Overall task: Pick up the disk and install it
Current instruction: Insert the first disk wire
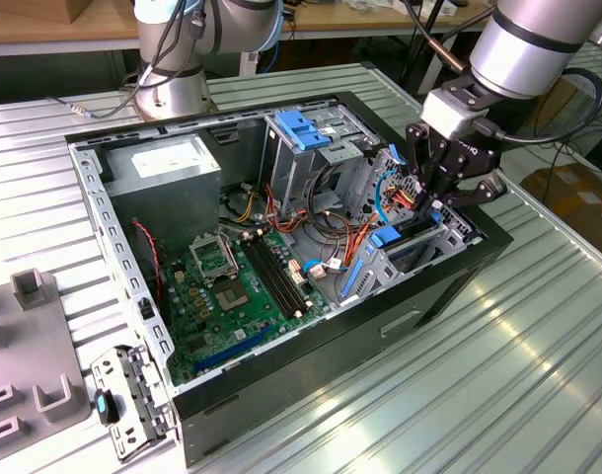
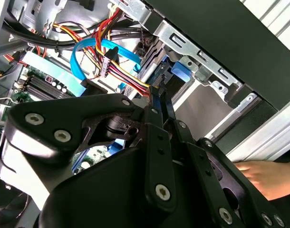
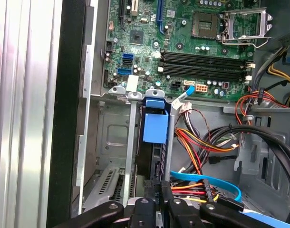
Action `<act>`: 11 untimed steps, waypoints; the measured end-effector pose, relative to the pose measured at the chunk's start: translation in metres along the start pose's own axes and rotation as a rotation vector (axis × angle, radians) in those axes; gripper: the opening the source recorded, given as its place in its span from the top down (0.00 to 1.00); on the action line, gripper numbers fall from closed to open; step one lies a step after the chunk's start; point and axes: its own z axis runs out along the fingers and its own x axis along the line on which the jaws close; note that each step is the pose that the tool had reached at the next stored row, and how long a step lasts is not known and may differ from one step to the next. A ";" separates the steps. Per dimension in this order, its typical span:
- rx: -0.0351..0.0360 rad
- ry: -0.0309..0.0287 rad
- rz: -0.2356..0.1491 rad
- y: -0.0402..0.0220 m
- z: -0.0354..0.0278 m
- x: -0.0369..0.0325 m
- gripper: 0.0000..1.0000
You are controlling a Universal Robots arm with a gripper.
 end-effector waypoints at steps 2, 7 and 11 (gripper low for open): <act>0.0000 0.0003 0.003 -0.0003 0.0002 0.0001 0.83; 0.0002 0.0005 0.023 -0.0017 0.0022 0.0002 0.83; 0.0002 0.0007 0.023 -0.0019 0.0035 0.0002 0.83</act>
